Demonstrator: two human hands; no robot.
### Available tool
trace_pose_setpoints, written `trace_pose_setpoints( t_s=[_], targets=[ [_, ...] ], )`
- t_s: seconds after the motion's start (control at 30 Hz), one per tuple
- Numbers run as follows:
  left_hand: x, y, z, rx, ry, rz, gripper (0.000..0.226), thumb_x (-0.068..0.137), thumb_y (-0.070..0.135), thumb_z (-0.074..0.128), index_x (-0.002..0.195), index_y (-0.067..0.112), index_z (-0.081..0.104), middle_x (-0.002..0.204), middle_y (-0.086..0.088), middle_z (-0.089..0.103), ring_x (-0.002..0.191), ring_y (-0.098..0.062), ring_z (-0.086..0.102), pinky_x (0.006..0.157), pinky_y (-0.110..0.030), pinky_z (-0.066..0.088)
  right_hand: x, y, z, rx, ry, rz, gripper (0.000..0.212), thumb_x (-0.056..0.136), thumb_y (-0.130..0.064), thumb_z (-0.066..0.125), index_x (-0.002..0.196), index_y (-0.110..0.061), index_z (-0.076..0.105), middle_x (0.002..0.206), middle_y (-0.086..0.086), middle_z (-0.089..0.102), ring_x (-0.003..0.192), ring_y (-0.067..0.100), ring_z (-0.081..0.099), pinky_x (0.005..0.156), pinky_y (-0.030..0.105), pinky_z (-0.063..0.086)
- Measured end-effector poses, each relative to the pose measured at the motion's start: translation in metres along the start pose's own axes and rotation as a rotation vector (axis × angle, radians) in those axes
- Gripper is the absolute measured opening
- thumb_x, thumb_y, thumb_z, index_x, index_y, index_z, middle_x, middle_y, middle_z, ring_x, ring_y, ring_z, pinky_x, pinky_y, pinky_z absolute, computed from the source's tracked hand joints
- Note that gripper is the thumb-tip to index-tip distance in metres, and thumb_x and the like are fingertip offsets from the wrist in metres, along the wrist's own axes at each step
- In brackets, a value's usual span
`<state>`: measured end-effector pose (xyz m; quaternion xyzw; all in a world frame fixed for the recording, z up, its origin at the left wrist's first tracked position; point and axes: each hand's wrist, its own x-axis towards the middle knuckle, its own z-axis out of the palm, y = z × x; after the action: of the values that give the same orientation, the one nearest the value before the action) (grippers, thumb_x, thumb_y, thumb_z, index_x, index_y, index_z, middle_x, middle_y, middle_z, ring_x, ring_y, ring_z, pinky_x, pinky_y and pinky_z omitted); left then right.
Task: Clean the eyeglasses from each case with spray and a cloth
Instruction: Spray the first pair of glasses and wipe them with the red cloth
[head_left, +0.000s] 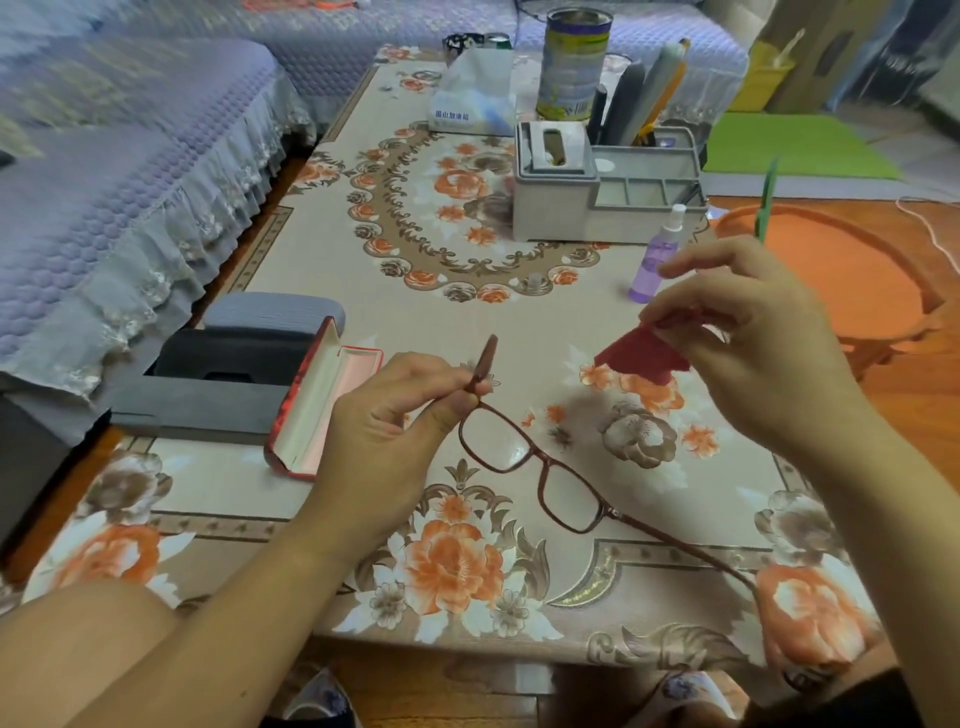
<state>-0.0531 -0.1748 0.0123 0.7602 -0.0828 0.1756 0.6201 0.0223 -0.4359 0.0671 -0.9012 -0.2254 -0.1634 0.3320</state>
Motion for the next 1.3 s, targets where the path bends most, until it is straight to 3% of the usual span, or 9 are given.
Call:
trace_pose_setpoints(
  t_s=[0.13,0.27,0.43,0.5,0.57,0.67,0.87,1.03,1.3],
  targets=[
    [-0.003,0.001,0.006,0.043,-0.010,0.006,0.018,0.087,0.020,0.065,0.098,0.032,0.073,0.102,0.000,0.073,0.104,0.002,0.065,0.092,-0.008,0.045,-0.008,-0.028,0.016,0.543,-0.311,0.025,0.021,0.087,0.014,0.067,0.092,-0.006,0.074,0.100,0.011,0.064,0.085,0.018,0.072,0.079,0.028,0.058],
    [-0.005,-0.007,0.008,0.055,-0.015,-0.014,0.019,0.091,0.009,0.068,0.097,0.026,0.075,0.098,0.002,0.070,0.098,-0.006,0.066,0.089,-0.015,0.048,-0.029,-0.052,0.044,0.772,-0.574,0.056,0.028,0.087,0.011,0.064,0.103,-0.011,0.073,0.104,0.003,0.069,0.101,0.023,0.069,0.092,0.033,0.053],
    [-0.006,-0.005,0.007,0.046,0.019,-0.005,0.018,0.090,0.013,0.067,0.100,0.027,0.074,0.098,0.004,0.071,0.098,-0.006,0.067,0.085,-0.014,0.050,-0.023,-0.052,0.044,1.272,-0.359,0.459,0.018,0.083,0.005,0.060,0.095,-0.004,0.070,0.097,0.014,0.072,0.100,0.029,0.069,0.098,0.040,0.056],
    [-0.006,-0.003,0.008,0.032,0.017,-0.008,0.018,0.089,0.018,0.066,0.101,0.029,0.074,0.099,0.006,0.071,0.100,-0.008,0.067,0.087,-0.016,0.050,-0.019,-0.048,0.048,1.034,-0.273,0.496,0.011,0.088,0.003,0.069,0.092,-0.007,0.067,0.089,0.012,0.071,0.086,0.024,0.069,0.085,0.035,0.060],
    [-0.006,-0.004,0.009,0.027,0.010,-0.007,0.017,0.089,0.018,0.067,0.101,0.028,0.074,0.100,0.006,0.071,0.101,-0.009,0.067,0.089,-0.017,0.050,-0.021,-0.044,0.049,0.758,-0.437,0.484,0.007,0.091,-0.013,0.072,0.094,-0.008,0.068,0.085,0.007,0.075,0.075,0.021,0.071,0.071,0.032,0.058],
    [-0.007,-0.007,0.010,0.049,-0.003,0.003,0.016,0.090,0.014,0.069,0.100,0.024,0.076,0.100,0.002,0.071,0.103,-0.013,0.067,0.091,-0.022,0.051,-0.026,-0.044,0.050,0.651,-0.739,0.498,0.024,0.088,-0.031,0.073,0.096,-0.008,0.073,0.087,0.013,0.077,0.084,0.030,0.074,0.083,0.042,0.058],
    [-0.008,-0.010,0.010,0.077,-0.023,0.033,0.013,0.090,0.009,0.069,0.099,0.014,0.077,0.100,-0.005,0.071,0.103,-0.017,0.067,0.092,-0.027,0.052,-0.028,-0.049,0.062,0.830,-0.729,0.602,0.004,0.088,-0.013,0.074,0.087,-0.012,0.078,0.077,0.012,0.072,0.075,0.025,0.064,0.069,0.029,0.055],
    [-0.006,-0.005,0.007,0.037,-0.006,0.004,0.014,0.088,0.019,0.067,0.098,0.026,0.075,0.099,-0.004,0.072,0.101,-0.009,0.067,0.091,-0.018,0.049,-0.021,-0.045,0.048,1.182,-0.689,0.858,0.027,0.091,-0.014,0.061,0.112,-0.001,0.070,0.090,0.011,0.075,0.081,0.017,0.071,0.064,0.024,0.057],
    [-0.006,-0.006,0.007,0.043,-0.057,-0.015,0.017,0.087,0.019,0.067,0.102,0.019,0.076,0.105,-0.003,0.073,0.106,-0.006,0.066,0.095,-0.015,0.048,-0.010,-0.031,0.040,1.348,-0.589,0.973,0.033,0.098,-0.011,0.049,0.125,0.001,0.064,0.124,0.027,0.068,0.119,0.036,0.066,0.094,0.039,0.057]
  ],
)
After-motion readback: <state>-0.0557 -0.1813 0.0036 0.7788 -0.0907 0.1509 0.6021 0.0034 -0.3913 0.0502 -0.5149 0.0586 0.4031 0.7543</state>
